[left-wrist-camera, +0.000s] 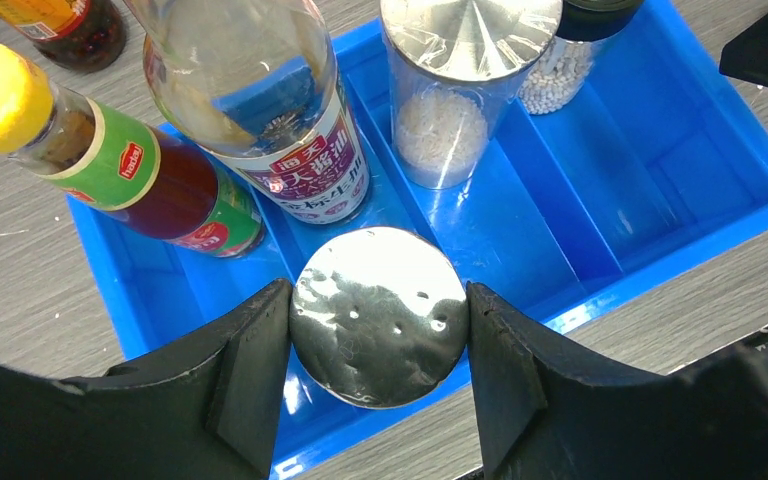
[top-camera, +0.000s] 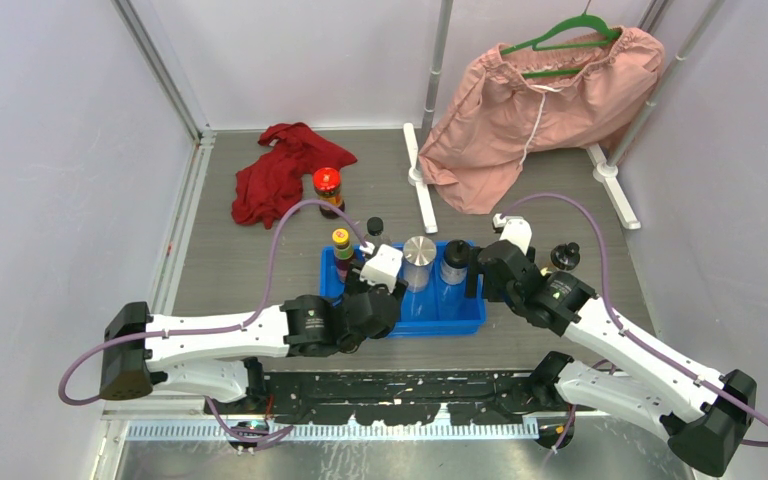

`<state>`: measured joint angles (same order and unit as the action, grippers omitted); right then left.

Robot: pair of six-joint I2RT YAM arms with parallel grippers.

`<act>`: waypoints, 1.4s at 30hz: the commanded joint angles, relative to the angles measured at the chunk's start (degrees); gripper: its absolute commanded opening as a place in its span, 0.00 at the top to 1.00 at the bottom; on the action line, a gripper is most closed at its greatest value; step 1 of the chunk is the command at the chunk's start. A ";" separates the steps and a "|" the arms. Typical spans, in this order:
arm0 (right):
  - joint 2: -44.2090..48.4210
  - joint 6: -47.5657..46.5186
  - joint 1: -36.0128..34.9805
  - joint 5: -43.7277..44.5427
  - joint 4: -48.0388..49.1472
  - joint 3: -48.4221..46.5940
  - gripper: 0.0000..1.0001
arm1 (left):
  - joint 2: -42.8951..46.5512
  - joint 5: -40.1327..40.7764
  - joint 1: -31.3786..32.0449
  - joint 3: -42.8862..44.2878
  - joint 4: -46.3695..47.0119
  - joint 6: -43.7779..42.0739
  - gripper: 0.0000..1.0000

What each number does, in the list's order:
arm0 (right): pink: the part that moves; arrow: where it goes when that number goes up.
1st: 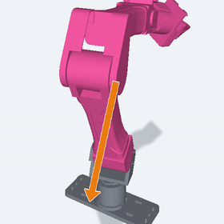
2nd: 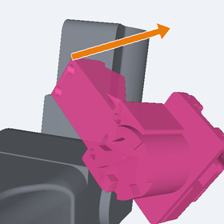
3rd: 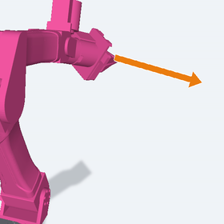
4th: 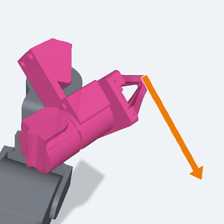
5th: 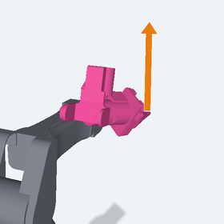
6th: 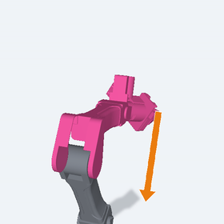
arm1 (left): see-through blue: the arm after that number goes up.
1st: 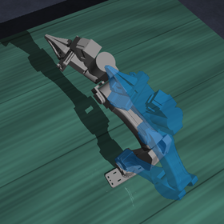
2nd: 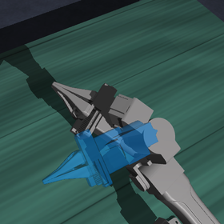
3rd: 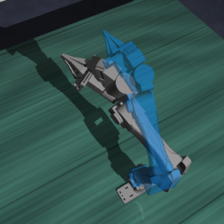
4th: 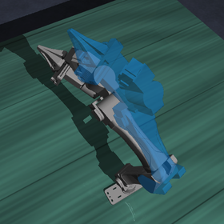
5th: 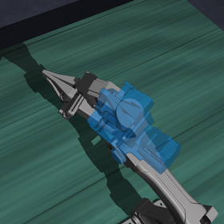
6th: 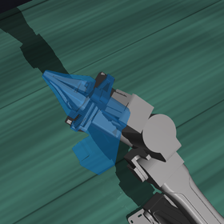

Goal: Organize the condiment bottles
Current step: Place the bottle in the storage box.

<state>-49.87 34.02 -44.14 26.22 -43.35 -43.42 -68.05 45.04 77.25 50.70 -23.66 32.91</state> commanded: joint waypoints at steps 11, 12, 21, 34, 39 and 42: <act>-0.05 0.61 0.18 -0.07 2.36 -0.07 0.18 | 0.64 2.83 0.27 -1.15 5.46 3.23 0.41; -0.05 0.61 0.19 -0.11 2.38 0.04 0.18 | 0.50 2.79 0.27 -1.21 5.46 3.36 0.41; -0.31 0.57 0.14 -0.30 2.55 0.06 0.18 | -0.40 2.73 0.28 -1.72 5.84 3.92 0.41; -0.52 0.52 0.18 -0.42 3.01 0.24 0.18 | -0.86 2.36 0.18 -3.76 7.25 5.74 0.40; -0.58 0.51 0.15 -0.38 3.02 0.21 0.18 | -1.44 2.16 0.23 -3.00 5.59 6.66 0.38; -0.53 0.53 0.17 -0.45 3.01 0.28 0.18 | -1.63 1.65 0.18 -2.51 4.83 6.82 0.34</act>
<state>-50.28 34.02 -44.14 25.54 -42.02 -43.09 -69.01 46.54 77.25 47.48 -19.53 37.19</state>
